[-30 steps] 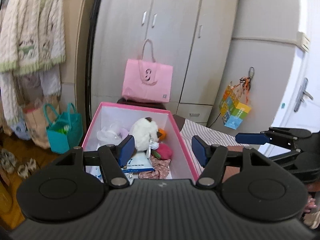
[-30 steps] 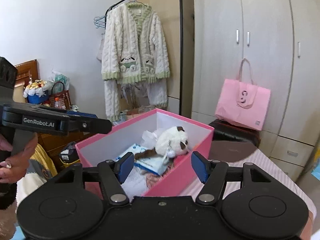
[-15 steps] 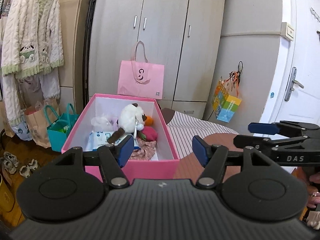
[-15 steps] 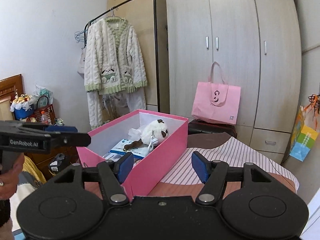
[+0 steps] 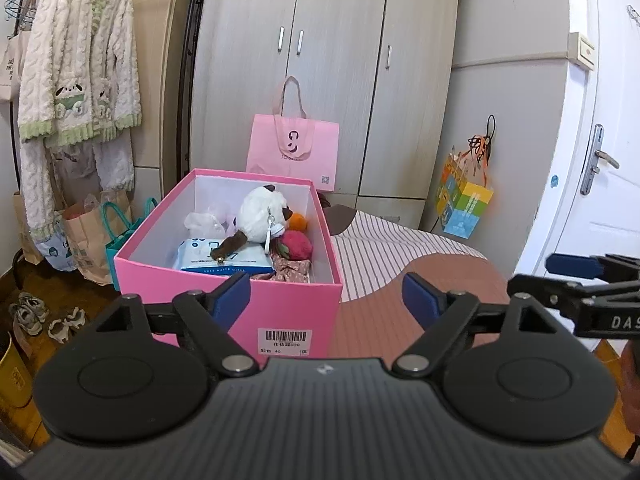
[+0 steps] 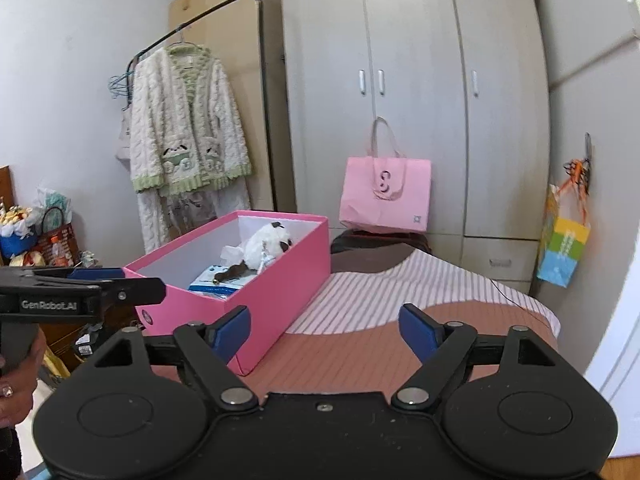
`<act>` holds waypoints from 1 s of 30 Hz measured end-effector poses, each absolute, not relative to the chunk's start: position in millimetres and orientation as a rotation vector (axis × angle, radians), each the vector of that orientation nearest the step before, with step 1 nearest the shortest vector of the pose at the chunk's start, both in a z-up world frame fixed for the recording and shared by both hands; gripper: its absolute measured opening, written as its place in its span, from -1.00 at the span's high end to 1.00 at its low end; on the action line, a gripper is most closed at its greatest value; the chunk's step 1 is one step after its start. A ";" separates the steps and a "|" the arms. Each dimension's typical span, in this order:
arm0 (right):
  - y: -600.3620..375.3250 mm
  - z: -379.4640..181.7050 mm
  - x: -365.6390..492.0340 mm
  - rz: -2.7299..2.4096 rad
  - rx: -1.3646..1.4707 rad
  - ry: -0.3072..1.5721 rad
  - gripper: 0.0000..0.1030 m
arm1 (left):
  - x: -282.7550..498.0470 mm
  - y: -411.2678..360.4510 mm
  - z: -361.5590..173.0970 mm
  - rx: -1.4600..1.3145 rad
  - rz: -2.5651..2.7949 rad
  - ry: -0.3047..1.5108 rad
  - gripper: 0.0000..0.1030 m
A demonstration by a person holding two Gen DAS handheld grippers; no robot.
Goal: Organize soft objects
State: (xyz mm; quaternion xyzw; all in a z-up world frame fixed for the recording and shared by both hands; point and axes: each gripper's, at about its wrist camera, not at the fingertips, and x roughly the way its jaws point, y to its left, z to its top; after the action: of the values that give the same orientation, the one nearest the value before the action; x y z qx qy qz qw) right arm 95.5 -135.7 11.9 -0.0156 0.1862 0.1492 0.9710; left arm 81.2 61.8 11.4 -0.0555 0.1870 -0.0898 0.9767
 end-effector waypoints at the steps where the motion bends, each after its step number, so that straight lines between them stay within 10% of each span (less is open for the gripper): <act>1: -136.4 10.5 94.4 0.295 -0.033 0.377 -0.84 | 78.7 60.6 10.9 -0.108 -0.175 0.363 -0.81; 30: -134.7 6.4 60.3 0.128 -0.031 0.421 -0.98 | 65.3 53.6 0.6 -0.027 -0.113 0.349 -1.00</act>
State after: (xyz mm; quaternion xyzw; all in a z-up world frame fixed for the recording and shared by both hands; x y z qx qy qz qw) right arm 60.3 -134.7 6.4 -0.0155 0.2090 0.0634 0.9757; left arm 65.3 53.6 0.6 -0.0132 0.1733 -0.0564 0.9832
